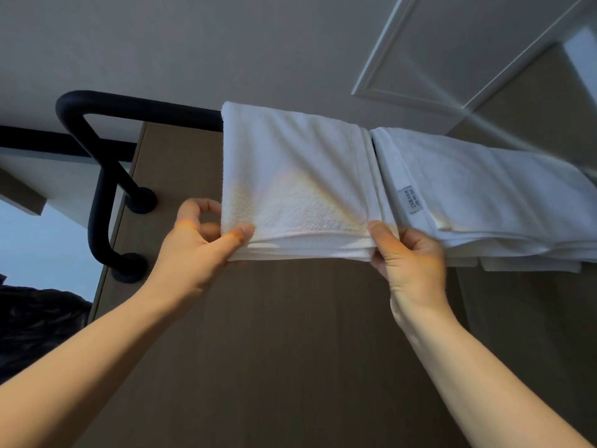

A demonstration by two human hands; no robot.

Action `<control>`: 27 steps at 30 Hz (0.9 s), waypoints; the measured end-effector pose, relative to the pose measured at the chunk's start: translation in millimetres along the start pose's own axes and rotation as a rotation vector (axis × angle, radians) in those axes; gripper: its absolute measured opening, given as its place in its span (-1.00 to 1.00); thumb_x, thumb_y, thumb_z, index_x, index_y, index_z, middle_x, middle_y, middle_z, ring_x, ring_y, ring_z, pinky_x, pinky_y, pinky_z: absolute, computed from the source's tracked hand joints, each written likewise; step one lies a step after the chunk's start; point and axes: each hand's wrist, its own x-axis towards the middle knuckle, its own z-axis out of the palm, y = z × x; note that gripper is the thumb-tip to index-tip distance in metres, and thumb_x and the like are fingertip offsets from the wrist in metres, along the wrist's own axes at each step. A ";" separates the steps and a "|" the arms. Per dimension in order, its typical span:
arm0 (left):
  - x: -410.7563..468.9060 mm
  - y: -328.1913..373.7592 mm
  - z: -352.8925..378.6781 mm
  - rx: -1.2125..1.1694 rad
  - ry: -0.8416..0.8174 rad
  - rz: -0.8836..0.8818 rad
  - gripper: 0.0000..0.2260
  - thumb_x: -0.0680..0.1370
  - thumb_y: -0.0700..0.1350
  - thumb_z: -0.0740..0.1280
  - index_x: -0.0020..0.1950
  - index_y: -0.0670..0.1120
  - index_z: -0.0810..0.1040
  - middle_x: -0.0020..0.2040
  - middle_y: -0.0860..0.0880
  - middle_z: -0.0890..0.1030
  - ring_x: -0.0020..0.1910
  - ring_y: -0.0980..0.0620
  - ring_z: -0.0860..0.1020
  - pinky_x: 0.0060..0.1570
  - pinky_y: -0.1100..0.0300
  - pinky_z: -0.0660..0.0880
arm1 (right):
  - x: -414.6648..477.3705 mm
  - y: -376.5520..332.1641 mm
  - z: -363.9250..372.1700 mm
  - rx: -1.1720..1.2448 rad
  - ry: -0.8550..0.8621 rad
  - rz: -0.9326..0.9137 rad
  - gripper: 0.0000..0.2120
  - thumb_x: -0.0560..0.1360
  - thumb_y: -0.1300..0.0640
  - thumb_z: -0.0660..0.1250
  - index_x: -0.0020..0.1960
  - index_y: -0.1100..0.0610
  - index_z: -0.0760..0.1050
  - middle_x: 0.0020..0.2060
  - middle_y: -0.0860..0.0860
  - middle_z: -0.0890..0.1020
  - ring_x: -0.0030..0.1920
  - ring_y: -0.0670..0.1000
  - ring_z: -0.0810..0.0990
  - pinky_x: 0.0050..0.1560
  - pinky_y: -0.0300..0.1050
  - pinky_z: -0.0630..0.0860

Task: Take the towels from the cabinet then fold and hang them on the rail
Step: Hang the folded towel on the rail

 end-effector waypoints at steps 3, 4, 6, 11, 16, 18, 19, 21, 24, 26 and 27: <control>-0.1 -1.0 3.1 -0.042 -0.026 0.002 -0.58 0.45 0.05 0.49 0.18 0.12 0.34 -0.15 0.08 0.71 -0.14 0.03 0.68 0.07 -0.15 0.58 | 0.6 1.1 -1.4 0.063 0.056 0.019 -0.78 0.46 0.30 0.43 -0.30 0.19 0.47 -0.31 0.16 0.52 -0.26 0.05 0.53 -0.09 -0.08 0.58; 0.5 -1.0 4.0 -0.056 -0.038 -0.004 -0.54 0.42 0.08 0.50 0.19 0.12 0.34 -0.14 0.09 0.71 -0.13 0.04 0.68 0.08 -0.15 0.57 | 1.1 1.5 -1.3 0.092 0.076 0.021 -0.76 0.46 0.31 0.44 -0.31 0.18 0.44 -0.34 0.12 0.52 -0.30 -0.01 0.55 -0.12 -0.13 0.61; 2.1 -1.7 5.4 -0.075 -0.060 -0.019 -0.47 0.35 0.13 0.47 0.23 0.11 0.34 -0.12 0.08 0.72 -0.09 0.02 0.68 0.08 -0.13 0.57 | 1.5 2.5 -0.3 0.140 0.109 0.018 -0.74 0.45 0.34 0.44 -0.30 0.17 0.41 -0.35 0.09 0.53 -0.35 -0.06 0.56 -0.17 -0.18 0.63; 4.6 -1.1 3.2 -0.042 -0.085 -0.005 -0.65 0.47 0.03 0.45 0.15 0.18 0.37 -0.16 0.17 0.70 -0.20 0.17 0.67 -0.26 0.24 0.53 | 1.4 8.3 3.0 0.142 0.135 0.024 -0.77 0.46 0.32 0.43 -0.24 0.16 0.40 -0.32 0.07 0.53 -0.34 -0.08 0.56 -0.16 -0.19 0.63; -0.1 4.4 -6.5 -0.009 -0.077 -0.008 -0.74 0.46 0.04 0.45 0.05 0.17 0.42 -0.09 -0.06 0.70 -0.20 0.09 0.68 -0.32 0.29 0.58 | -1.6 9.2 4.2 0.102 0.052 0.053 -0.86 0.49 0.27 0.43 -0.16 0.16 0.47 -0.25 0.05 0.61 -0.24 -0.08 0.64 -0.12 -0.23 0.64; -2.5 3.3 -7.4 -0.012 -0.088 -0.012 -0.75 0.46 0.04 0.45 0.05 0.14 0.43 -0.05 -0.09 0.70 -0.14 -0.01 0.69 -0.13 0.12 0.64 | -3.9 7.4 -0.4 0.088 0.022 0.097 -0.88 0.49 0.24 0.43 -0.04 0.17 0.49 -0.10 0.11 0.66 -0.07 0.00 0.68 0.02 -0.11 0.64; -3.9 3.0 -7.3 -0.035 -0.095 -0.017 -0.76 0.47 0.02 0.45 0.05 0.11 0.45 -0.04 -0.10 0.70 -0.11 -0.06 0.69 -0.06 0.05 0.64 | -5.8 7.0 -2.7 0.085 0.013 0.133 -0.84 0.49 0.23 0.43 0.03 0.19 0.49 -0.02 0.15 0.66 0.01 0.05 0.68 0.09 -0.05 0.62; -7.9 2.2 -7.2 -0.087 -0.105 -0.028 -0.76 0.47 -0.01 0.44 0.07 0.05 0.47 -0.06 -0.08 0.71 -0.10 -0.08 0.69 -0.01 -0.03 0.63 | -12.4 7.1 -6.5 0.076 -0.017 0.200 -0.80 0.50 0.21 0.42 0.08 0.19 0.49 0.04 0.16 0.66 0.05 0.08 0.68 0.13 0.00 0.61; -10.4 0.7 -7.2 -0.130 -0.107 -0.035 -0.72 0.48 -0.05 0.44 0.13 -0.07 0.50 -0.10 -0.06 0.71 -0.14 -0.05 0.70 -0.07 0.05 0.65 | -21.8 7.1 -8.2 0.065 -0.084 0.254 -0.76 0.49 0.16 0.42 0.12 0.17 0.51 0.06 0.15 0.66 0.04 0.07 0.69 0.05 -0.04 0.64; -7.8 0.3 -6.2 -0.149 -0.114 -0.051 -0.69 0.48 -0.09 0.45 0.17 -0.14 0.50 -0.07 -0.09 0.70 -0.14 -0.05 0.70 -0.15 0.14 0.65 | -23.3 1.8 -6.8 0.091 -0.129 0.287 -0.74 0.49 0.11 0.41 0.15 0.16 0.53 0.02 0.12 0.69 0.00 0.06 0.71 -0.06 -0.11 0.66; -5.9 0.4 -5.0 -0.169 -0.121 -0.061 -0.68 0.48 -0.12 0.45 0.18 -0.17 0.50 -0.04 -0.13 0.69 -0.13 -0.07 0.69 -0.17 0.17 0.65 | -22.3 -1.8 -5.4 0.111 -0.125 0.297 -0.77 0.49 0.11 0.41 0.11 0.14 0.55 -0.02 0.09 0.71 -0.04 0.04 0.72 -0.13 -0.16 0.66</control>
